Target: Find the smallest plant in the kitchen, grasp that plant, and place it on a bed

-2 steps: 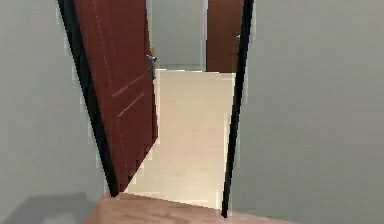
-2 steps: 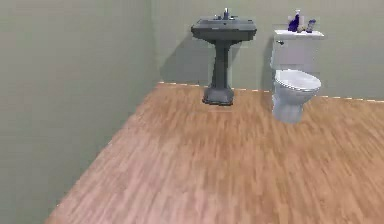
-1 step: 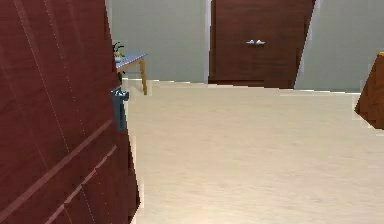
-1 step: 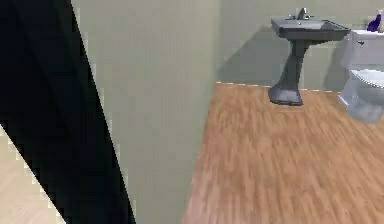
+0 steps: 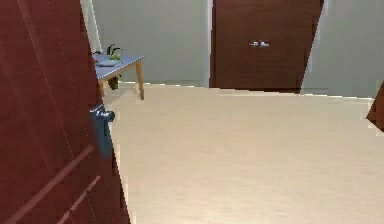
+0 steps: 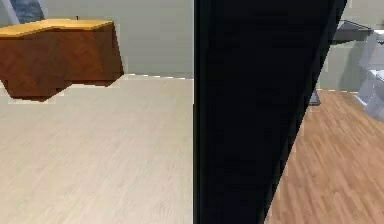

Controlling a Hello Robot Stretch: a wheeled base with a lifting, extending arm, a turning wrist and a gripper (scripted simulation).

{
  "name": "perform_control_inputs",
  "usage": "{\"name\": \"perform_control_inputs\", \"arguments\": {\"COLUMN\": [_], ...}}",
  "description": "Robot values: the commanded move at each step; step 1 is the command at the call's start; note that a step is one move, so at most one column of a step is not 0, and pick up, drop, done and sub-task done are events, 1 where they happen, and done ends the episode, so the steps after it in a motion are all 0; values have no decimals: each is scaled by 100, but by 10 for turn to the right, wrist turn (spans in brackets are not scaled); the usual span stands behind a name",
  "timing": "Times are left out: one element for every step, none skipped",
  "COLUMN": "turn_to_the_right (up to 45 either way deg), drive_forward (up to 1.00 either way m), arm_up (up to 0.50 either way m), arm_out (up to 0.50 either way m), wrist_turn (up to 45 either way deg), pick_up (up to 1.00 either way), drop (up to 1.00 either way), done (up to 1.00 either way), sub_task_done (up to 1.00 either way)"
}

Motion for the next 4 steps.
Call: {"name": "perform_control_inputs", "arguments": {"turn_to_the_right": [0,180,30,450], "drive_forward": [90,0,0,0], "arm_up": [0,0,0,0], "arm_out": [0,0,0,0], "wrist_turn": [0,0,0,0], "pick_up": [0,0,0,0], "drop": [0,0,0,0], "done": [0,0,0,0], "sub_task_done": [0,0,0,0]}}
